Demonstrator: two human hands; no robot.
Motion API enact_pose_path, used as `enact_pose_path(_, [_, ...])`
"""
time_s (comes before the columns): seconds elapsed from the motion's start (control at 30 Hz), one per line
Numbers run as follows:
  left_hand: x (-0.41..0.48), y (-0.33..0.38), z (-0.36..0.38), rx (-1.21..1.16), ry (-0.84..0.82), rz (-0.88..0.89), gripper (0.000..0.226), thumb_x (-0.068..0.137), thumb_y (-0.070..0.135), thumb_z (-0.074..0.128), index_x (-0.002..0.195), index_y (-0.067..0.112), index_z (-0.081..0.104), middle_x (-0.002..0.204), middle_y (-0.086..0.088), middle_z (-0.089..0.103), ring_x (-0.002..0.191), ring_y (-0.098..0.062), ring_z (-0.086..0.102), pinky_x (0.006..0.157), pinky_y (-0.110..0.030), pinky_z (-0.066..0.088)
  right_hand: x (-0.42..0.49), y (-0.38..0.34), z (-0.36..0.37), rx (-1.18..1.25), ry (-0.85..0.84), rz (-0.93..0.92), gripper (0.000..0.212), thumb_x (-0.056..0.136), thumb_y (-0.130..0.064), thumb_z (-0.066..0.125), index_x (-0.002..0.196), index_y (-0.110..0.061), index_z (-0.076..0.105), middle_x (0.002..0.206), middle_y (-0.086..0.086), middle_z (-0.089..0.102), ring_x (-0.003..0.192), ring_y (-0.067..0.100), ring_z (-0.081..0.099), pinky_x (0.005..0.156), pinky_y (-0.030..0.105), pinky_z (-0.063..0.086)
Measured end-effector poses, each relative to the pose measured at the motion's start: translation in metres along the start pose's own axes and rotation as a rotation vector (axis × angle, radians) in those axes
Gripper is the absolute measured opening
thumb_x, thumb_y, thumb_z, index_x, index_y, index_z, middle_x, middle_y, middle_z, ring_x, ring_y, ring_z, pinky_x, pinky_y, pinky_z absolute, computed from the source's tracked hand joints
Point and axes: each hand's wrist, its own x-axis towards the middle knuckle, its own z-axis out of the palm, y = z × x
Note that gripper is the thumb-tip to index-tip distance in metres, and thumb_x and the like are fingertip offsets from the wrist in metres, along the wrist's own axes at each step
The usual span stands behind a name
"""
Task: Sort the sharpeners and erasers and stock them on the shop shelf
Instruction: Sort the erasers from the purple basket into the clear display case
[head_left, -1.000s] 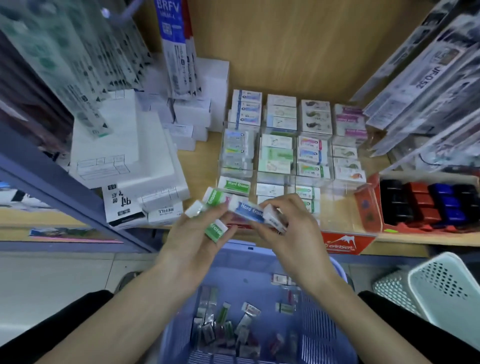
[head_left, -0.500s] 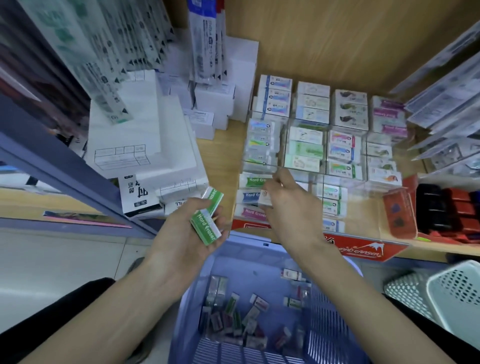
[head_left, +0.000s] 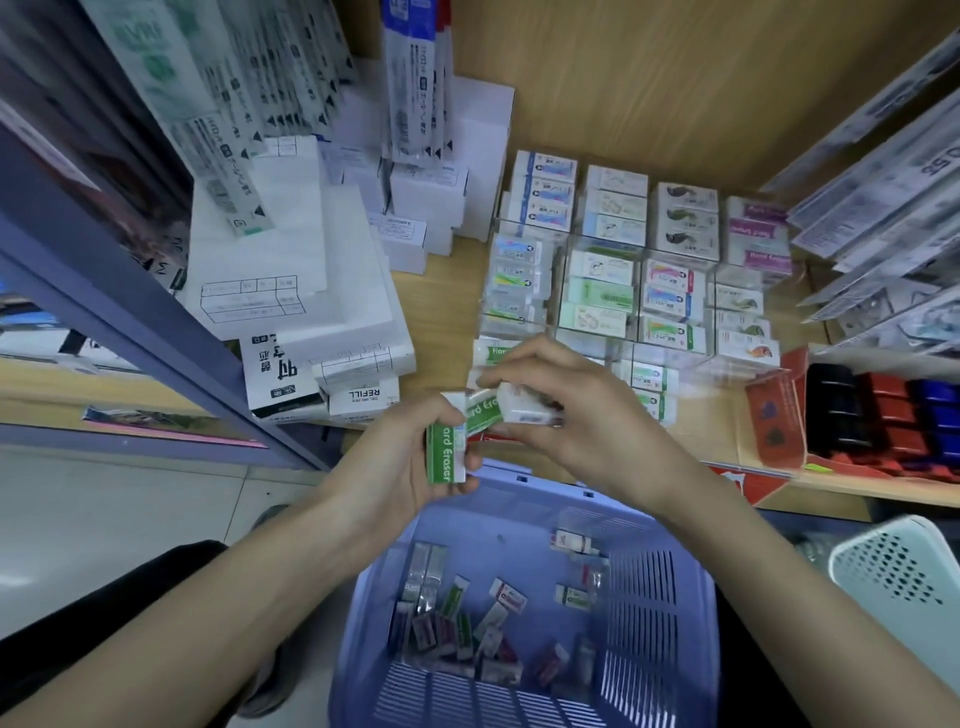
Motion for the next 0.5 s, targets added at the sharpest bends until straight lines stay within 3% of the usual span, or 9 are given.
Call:
enact_pose_path(0.1, [0.003,-0.001,0.001,0.001,0.165,0.053,0.026,0.084,-0.001,0.037,0.105,0.009,0.051,0.086,-0.007,0.061,0.049,-0.012,0.048,0.047,-0.024,0.045,-0.003,0.011,-0.013,0.001,0.126,0.215,0.034,0.078,-0.024,0.075,0.109,-0.014,0.065,0.102,-0.005,0.056,0.095,0.019,0.058,0.080,0.040,0.048])
enact_pose_path(0.2, [0.006,0.001,-0.002,-0.021,0.274,0.094,0.027,0.082,-0.004,0.032,0.103,0.006,0.044,0.081,-0.008,0.060,0.044,-0.013,0.047,0.045,-0.024,0.044,-0.008,0.017,-0.016,-0.229,0.065,0.370,0.039,0.078,-0.036,0.073,0.112,-0.020,0.061,0.110,-0.004,0.059,0.099,0.020,0.056,0.080,0.035,0.046])
enact_pose_path(0.33, [0.010,0.002,-0.001,0.039,0.355,0.078,0.026,0.083,-0.006,0.029,0.105,0.004,0.040,0.073,-0.009,0.054,0.037,-0.013,0.047,0.039,-0.022,0.042,-0.002,0.011,-0.005,-0.443,-0.044,0.351,0.048,0.081,-0.051,0.063,0.117,-0.020,0.056,0.113,-0.003,0.056,0.100,0.022,0.057,0.074,0.035,0.047])
enact_pose_path(0.5, [0.010,0.002,0.000,0.105,0.359,0.065,0.025,0.085,-0.008,0.032,0.083,0.012,0.046,0.070,-0.007,0.057,0.046,-0.016,0.056,0.039,-0.022,0.044,0.012,0.006,-0.002,-0.498,-0.051,0.278,0.049,0.079,-0.058,0.059,0.111,-0.020,0.059,0.112,-0.004,0.057,0.099,0.021,0.057,0.072,0.034,0.047])
